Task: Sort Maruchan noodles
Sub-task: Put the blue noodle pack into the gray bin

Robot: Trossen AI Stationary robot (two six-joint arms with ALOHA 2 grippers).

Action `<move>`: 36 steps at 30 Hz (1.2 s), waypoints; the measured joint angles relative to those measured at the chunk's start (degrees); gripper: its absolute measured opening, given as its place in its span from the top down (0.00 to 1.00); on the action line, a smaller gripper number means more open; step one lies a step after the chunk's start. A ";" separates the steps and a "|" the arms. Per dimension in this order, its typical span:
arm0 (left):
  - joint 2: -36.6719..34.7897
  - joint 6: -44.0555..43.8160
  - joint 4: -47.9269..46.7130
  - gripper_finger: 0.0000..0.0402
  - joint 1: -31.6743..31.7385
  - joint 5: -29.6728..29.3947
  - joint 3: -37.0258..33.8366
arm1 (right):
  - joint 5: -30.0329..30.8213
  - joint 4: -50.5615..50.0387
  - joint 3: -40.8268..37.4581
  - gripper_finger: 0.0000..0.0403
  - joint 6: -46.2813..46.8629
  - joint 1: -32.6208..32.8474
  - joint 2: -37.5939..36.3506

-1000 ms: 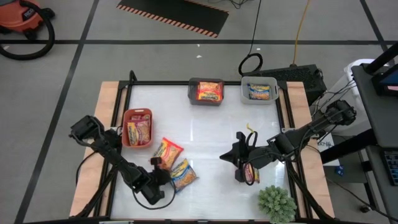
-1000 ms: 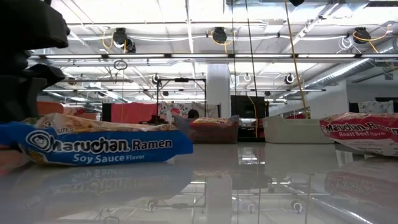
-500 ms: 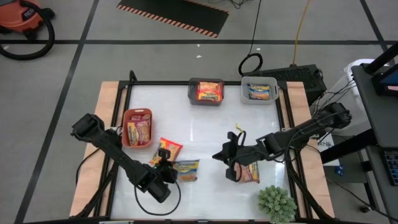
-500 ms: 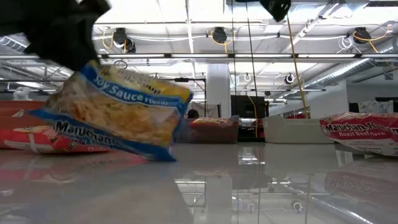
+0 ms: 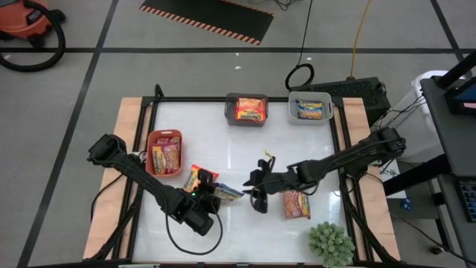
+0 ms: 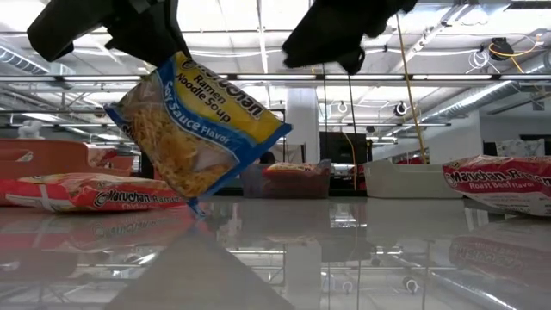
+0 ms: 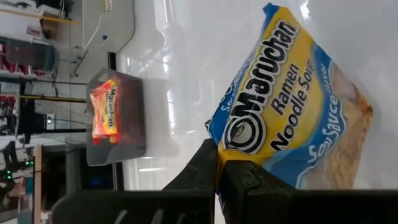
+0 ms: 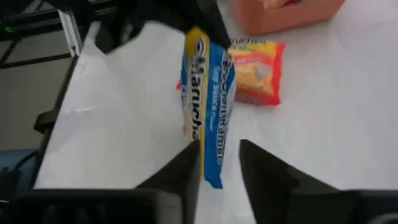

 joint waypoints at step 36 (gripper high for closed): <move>0.00 -1.01 3.08 0.99 1.58 0.43 0.00 | -12.05 16.35 -0.04 0.52 -2.63 -5.55 15.16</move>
